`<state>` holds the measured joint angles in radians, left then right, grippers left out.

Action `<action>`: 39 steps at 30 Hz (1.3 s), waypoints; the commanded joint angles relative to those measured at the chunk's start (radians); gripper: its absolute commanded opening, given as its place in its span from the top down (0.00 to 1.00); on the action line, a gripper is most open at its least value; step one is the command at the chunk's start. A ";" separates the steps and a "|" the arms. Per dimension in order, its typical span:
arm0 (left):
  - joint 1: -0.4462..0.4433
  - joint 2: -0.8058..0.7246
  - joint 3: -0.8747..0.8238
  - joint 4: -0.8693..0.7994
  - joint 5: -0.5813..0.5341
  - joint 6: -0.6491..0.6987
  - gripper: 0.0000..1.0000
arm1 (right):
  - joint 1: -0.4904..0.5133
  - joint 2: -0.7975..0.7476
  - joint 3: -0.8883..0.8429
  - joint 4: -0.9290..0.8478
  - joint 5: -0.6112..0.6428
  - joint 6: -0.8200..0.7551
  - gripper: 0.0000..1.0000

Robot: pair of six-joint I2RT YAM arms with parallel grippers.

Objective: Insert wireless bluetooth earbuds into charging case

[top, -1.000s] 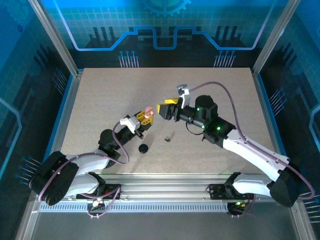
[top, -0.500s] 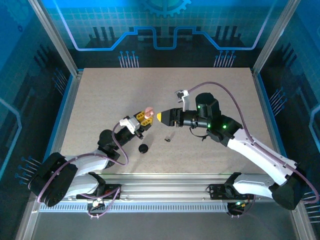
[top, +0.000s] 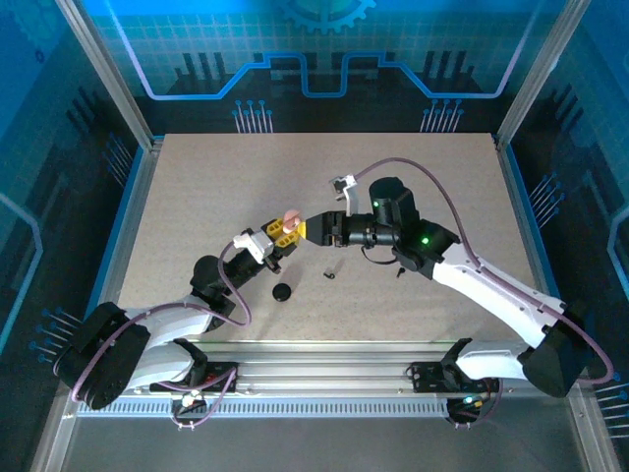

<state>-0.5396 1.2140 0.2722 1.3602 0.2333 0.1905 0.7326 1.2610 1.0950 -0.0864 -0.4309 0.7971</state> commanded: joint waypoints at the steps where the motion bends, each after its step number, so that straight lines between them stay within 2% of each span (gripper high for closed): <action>1: -0.006 -0.013 -0.007 0.041 0.011 0.018 0.90 | 0.008 0.011 0.040 0.043 -0.034 0.011 0.52; 23: -0.006 -0.008 0.011 0.041 0.015 0.002 0.90 | 0.010 0.054 0.062 0.054 -0.037 0.014 0.59; 39: -0.006 -0.002 0.019 0.041 0.027 -0.005 0.90 | 0.010 0.091 0.079 0.089 -0.064 0.019 0.59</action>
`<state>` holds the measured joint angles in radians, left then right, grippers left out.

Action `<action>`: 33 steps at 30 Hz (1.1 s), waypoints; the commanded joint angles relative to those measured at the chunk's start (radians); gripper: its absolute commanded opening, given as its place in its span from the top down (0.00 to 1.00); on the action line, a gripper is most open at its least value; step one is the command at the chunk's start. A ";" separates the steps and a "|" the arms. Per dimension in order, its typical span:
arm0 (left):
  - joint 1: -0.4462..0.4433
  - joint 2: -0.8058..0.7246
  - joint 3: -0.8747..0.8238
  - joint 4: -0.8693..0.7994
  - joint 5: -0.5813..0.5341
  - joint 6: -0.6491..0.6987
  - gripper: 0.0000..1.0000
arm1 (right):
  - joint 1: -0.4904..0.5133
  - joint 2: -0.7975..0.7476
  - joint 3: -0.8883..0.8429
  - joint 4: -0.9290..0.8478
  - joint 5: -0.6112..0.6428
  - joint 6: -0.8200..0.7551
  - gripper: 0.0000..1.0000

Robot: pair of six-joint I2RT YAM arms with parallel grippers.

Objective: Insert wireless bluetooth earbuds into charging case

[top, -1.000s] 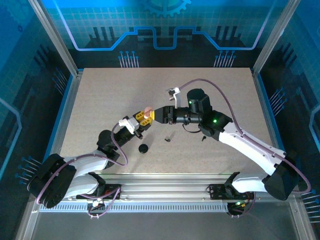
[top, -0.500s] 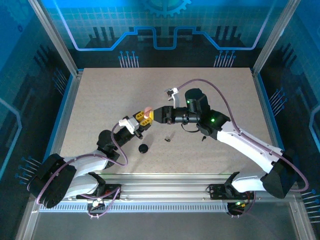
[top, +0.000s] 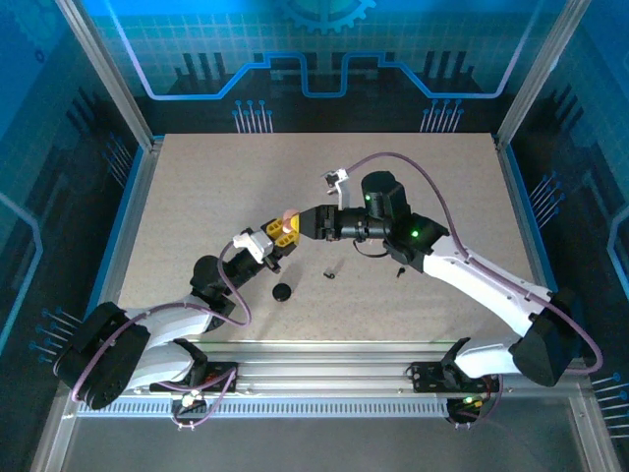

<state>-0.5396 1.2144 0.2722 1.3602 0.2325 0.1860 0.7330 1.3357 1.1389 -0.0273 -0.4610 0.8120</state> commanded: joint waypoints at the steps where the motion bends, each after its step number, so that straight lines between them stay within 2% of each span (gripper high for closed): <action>1: -0.006 -0.003 0.021 0.041 0.027 0.000 0.90 | 0.011 0.018 0.036 0.033 -0.034 0.002 0.60; 20: -0.006 0.007 0.026 0.040 0.041 -0.010 0.90 | 0.004 0.044 0.062 -0.009 -0.065 -0.049 0.61; 33: -0.006 0.010 0.007 0.040 0.039 -0.001 0.90 | -0.046 -0.034 0.117 -0.236 -0.024 -0.208 0.59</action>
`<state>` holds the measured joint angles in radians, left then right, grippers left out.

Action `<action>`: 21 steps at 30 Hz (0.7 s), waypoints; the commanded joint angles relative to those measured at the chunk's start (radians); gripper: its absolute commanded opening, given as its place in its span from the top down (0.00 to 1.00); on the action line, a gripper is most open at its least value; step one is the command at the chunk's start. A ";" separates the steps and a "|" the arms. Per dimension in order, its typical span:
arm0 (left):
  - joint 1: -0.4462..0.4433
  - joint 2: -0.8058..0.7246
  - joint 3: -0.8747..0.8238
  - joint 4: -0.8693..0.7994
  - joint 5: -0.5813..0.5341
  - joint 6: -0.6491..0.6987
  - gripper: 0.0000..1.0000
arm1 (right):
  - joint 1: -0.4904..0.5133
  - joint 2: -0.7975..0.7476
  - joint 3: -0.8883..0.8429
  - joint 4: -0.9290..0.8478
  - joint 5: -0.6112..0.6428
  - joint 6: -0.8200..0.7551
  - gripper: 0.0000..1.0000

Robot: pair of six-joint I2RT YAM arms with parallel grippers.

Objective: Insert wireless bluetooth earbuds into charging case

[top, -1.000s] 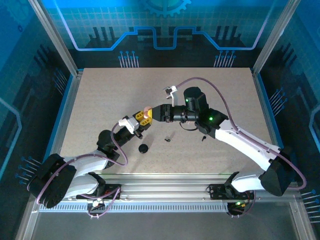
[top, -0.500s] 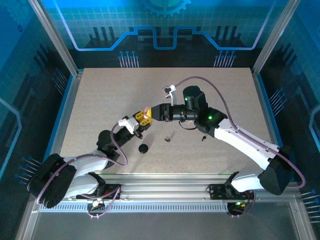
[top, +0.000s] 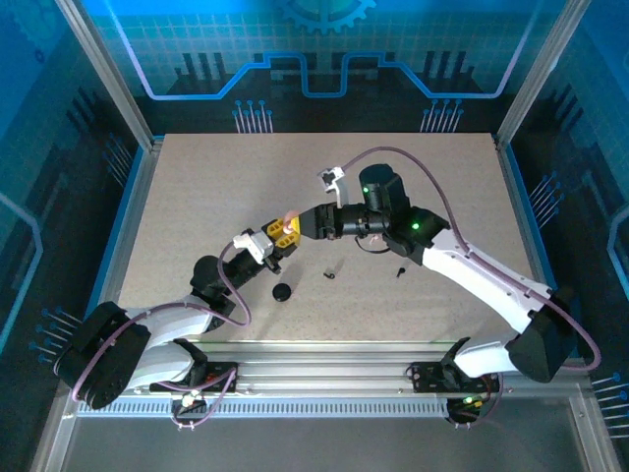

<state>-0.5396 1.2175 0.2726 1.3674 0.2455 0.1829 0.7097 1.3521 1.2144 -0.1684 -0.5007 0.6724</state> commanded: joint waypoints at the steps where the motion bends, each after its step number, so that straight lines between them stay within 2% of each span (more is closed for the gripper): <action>1: -0.006 0.006 0.002 0.033 0.026 0.006 0.90 | -0.031 -0.063 0.048 -0.134 0.030 -0.088 0.59; 6: -0.008 0.003 -0.018 0.035 0.051 0.024 0.90 | -0.100 -0.113 0.072 -0.364 0.120 -0.170 0.58; 11: -0.007 -0.013 -0.033 0.033 0.081 0.017 0.90 | -0.215 -0.094 0.080 -0.594 0.212 -0.230 0.57; 15: -0.008 -0.030 -0.042 0.034 0.083 0.010 0.90 | -0.256 -0.038 0.083 -0.645 0.216 -0.254 0.57; 21: -0.008 -0.042 -0.055 0.033 0.078 0.021 0.90 | -0.273 0.095 0.142 -0.766 0.388 -0.285 0.57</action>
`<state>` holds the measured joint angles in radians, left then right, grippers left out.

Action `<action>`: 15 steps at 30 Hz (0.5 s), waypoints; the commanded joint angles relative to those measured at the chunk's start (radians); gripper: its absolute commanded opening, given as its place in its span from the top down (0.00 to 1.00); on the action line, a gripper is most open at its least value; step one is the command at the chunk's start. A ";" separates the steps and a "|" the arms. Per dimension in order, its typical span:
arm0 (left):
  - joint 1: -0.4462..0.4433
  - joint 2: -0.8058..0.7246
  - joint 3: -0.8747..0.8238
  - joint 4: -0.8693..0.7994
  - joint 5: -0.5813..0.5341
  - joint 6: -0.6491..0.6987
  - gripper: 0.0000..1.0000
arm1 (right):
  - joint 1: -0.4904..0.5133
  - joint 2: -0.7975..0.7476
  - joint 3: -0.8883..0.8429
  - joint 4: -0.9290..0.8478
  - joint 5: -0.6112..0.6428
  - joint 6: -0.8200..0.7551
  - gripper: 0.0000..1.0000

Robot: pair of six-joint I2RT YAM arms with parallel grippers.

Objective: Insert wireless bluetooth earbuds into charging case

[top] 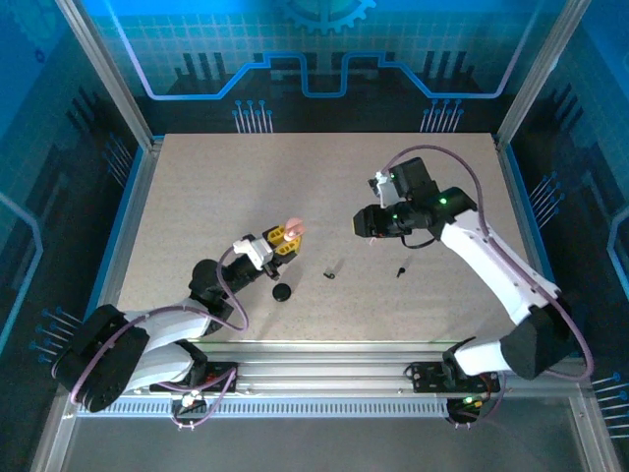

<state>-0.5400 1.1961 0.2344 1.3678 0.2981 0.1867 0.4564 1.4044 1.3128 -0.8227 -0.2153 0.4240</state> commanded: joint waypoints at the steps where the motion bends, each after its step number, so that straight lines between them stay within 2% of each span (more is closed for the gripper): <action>1: -0.008 -0.021 -0.018 0.034 0.025 0.018 0.90 | -0.029 0.067 0.049 -0.122 0.126 -0.040 0.57; 8: -0.008 -0.018 -0.024 0.033 -0.005 0.030 0.89 | -0.088 0.246 0.093 -0.136 0.192 -0.034 0.57; 15: -0.006 -0.014 -0.030 0.033 -0.027 0.046 0.89 | -0.096 0.403 0.169 -0.121 0.243 -0.019 0.56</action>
<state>-0.5400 1.1934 0.2153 1.3674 0.2882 0.2039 0.3702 1.7657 1.4284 -0.9234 -0.0074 0.4019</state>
